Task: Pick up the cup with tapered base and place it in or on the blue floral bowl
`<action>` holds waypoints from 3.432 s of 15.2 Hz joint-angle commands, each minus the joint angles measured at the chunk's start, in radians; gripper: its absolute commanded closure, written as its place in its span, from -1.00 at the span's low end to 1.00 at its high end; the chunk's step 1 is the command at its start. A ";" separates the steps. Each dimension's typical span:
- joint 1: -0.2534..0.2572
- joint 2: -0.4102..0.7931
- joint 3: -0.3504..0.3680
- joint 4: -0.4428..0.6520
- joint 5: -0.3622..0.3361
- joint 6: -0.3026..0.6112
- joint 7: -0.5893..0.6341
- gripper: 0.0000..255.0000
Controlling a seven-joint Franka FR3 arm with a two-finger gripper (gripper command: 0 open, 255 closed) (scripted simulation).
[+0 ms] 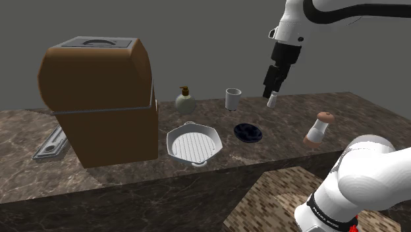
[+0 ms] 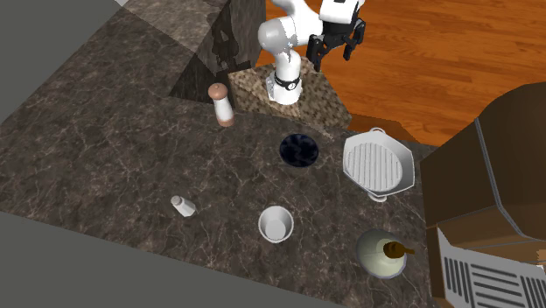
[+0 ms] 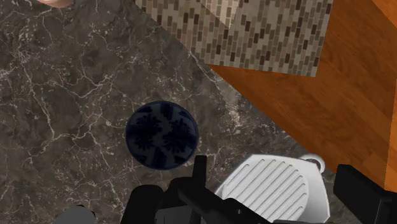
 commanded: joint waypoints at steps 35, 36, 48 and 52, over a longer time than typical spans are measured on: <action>-0.132 1.133 -0.172 0.660 -0.039 0.541 -0.234 -1.00; -0.133 1.139 -0.171 0.655 -0.038 0.552 -0.235 -1.00; -0.139 1.176 -0.168 0.632 -0.029 0.611 -0.240 -1.00; -0.139 1.176 -0.168 0.632 -0.029 0.611 -0.240 1.00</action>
